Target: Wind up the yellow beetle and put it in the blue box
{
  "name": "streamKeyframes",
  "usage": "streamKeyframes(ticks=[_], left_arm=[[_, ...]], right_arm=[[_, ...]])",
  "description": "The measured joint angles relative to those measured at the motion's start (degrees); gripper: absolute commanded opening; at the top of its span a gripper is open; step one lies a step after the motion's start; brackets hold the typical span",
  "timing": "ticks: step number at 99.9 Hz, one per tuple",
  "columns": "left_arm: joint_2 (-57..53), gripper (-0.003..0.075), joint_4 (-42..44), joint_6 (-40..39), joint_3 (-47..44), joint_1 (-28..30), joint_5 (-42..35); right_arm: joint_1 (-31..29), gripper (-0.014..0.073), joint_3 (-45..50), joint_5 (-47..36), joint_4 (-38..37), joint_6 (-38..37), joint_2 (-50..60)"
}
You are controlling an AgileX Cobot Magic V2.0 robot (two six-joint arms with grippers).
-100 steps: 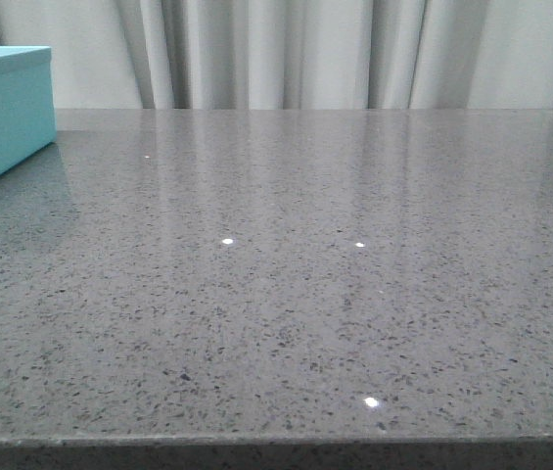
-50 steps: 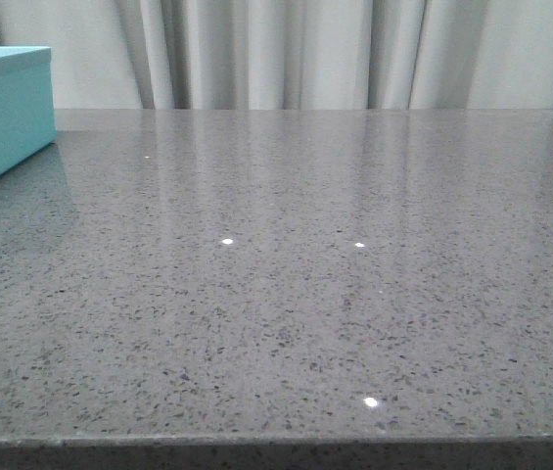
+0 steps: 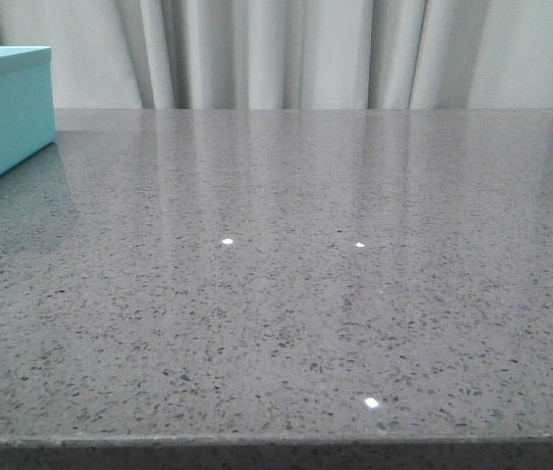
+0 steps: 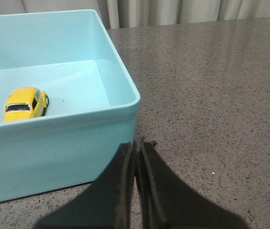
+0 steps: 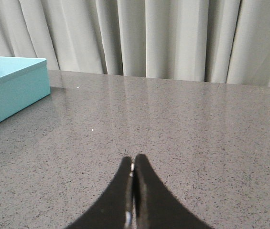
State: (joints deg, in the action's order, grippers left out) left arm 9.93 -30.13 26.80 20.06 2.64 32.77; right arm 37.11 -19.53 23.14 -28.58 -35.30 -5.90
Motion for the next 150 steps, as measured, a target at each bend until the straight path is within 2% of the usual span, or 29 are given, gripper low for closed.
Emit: streamKeyframes(ticks=[28,37,54,74,84,100,150], left_arm=[[0.0,-0.0019,0.0,0.0,0.0,0.0,0.0],[-0.1,-0.0019,3.0,0.0,-0.2,0.0,-0.7],[-1.5,-0.0018,9.4,-4.1,-3.1,-0.5,-9.0],[-5.7,-0.0018,19.5,-17.0,-11.4,-4.2,-20.3],[-8.5,-0.0019,21.9,-19.9,-15.4,-5.1,-23.8],[-10.2,-0.0018,23.2,-22.6,-20.1,-4.8,-26.2],[-10.2,-0.0019,23.2,-23.7,-20.1,-4.4,-27.9]], right_arm=[[0.0,-0.0118,0.0,0.0,0.0,0.0,0.0],[0.0,-0.0118,0.0,0.0,0.0,0.0,0.0],[0.0,-0.0118,0.0,0.0,0.0,0.0,0.0],[0.0,-0.0118,0.0,0.1,0.0,0.0,0.0],[0.0,-0.0118,0.0,0.1,0.0,0.0,0.0],[0.0,-0.0118,0.0,0.1,0.0,0.0,0.0],[0.0,-0.0118,0.0,0.2,0.0,0.0,0.0]])
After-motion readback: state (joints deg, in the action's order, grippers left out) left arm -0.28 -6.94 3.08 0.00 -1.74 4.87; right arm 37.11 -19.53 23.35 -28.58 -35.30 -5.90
